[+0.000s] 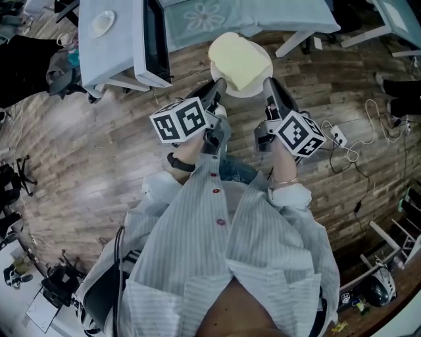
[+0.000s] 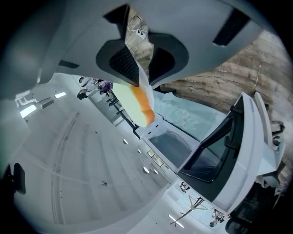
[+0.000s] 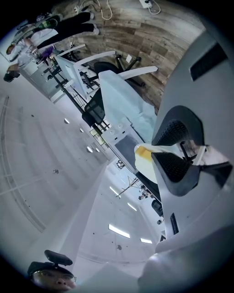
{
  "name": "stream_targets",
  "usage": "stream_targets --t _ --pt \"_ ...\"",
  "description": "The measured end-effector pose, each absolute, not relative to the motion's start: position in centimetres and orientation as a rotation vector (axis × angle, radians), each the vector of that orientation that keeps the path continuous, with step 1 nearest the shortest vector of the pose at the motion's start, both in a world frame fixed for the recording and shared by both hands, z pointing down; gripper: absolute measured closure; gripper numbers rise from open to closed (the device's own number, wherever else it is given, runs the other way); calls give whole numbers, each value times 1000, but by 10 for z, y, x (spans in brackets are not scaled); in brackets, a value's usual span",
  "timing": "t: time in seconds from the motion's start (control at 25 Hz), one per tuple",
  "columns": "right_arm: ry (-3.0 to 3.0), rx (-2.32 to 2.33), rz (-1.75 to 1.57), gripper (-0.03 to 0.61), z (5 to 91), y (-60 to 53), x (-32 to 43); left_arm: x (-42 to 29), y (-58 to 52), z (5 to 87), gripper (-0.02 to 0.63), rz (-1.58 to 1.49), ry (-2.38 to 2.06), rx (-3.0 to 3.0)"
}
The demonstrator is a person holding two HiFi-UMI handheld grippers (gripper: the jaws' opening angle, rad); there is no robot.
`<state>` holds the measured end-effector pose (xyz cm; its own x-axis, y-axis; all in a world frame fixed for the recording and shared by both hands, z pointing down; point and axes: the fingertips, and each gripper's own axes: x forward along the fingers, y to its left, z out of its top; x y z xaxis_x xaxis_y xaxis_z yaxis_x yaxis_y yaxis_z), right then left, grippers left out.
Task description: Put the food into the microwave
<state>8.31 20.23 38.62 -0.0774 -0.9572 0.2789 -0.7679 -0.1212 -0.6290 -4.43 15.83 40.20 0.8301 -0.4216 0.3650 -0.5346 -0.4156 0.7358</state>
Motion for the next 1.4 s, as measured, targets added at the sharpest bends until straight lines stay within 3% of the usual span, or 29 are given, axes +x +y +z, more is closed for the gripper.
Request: stream_targets --t 1.4 --pt "2140 -1697 -1114 515 398 -25 133 -2 -35 403 543 9 -990 1966"
